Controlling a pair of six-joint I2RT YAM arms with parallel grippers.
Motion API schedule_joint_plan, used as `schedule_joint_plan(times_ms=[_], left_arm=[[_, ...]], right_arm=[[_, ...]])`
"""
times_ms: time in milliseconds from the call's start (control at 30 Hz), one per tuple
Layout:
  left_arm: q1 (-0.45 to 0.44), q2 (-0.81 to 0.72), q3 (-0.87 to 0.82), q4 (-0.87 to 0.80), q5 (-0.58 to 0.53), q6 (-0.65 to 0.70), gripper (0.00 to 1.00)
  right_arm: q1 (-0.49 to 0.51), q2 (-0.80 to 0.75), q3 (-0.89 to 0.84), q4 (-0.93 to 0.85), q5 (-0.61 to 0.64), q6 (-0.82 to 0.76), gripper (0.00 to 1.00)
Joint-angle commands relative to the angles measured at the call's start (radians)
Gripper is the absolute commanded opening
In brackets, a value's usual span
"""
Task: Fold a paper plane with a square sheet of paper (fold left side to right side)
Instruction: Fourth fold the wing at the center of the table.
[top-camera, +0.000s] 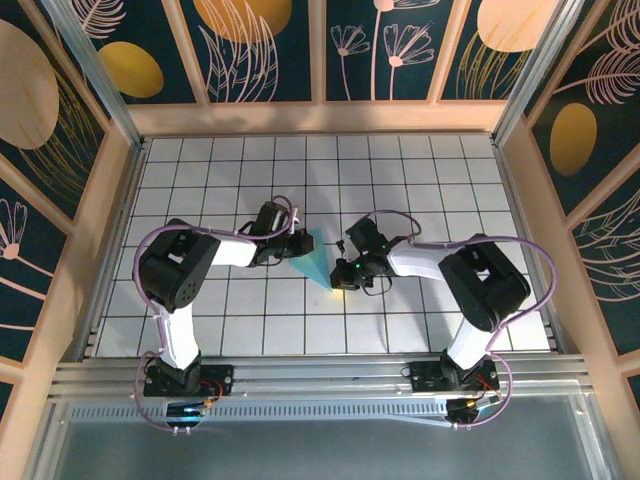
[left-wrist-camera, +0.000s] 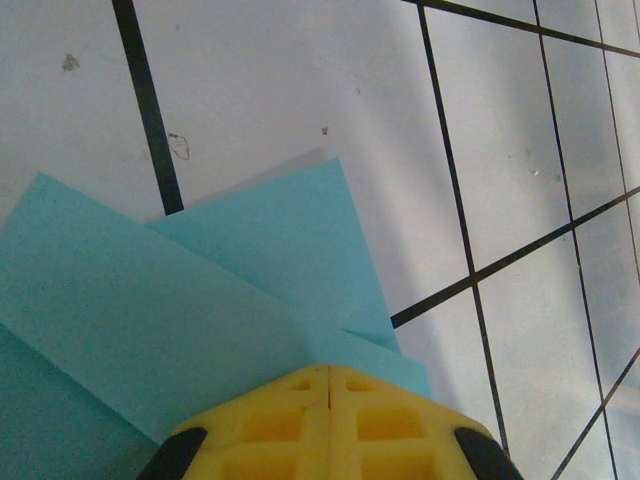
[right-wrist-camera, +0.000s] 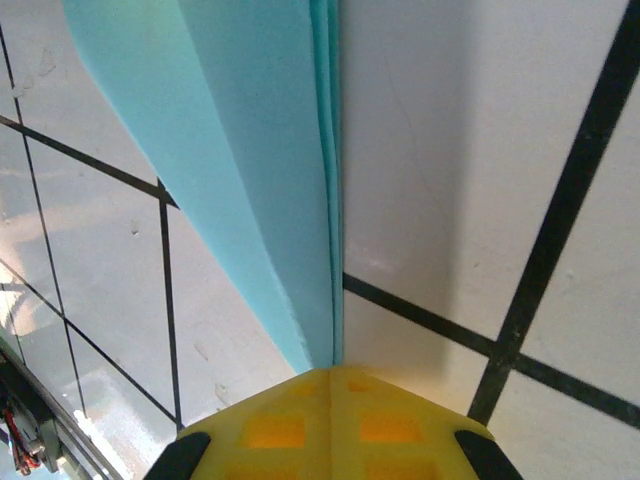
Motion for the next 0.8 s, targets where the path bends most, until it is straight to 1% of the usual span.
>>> schedule_joint_plan(times_ms=[0,200,367,500,767], left_arm=[[0.013,0.036,-0.01,-0.087,-0.083,0.034,0.0],[0.011,0.03,-0.011,-0.081,-0.076,0.032,0.0],[0.011,0.031,-0.01,-0.077,-0.071,0.031,0.0],[0.011,0.032,-0.01,-0.076,-0.067,0.034,0.0],[0.011,0.024,-0.011,-0.069,-0.058,0.029,0.0]], right_arm=[[-0.006,-0.05,0.03,-0.022,-0.018,0.016,0.0],[-0.018,-0.048,0.113,-0.027,-0.023,0.007,0.0],[-0.013,0.008,0.105,0.068,-0.075,0.044,0.0],[-0.018,0.049,0.117,0.121,-0.057,0.065,0.0],[-0.049,0.113,0.106,0.126,-0.009,0.067,0.0]])
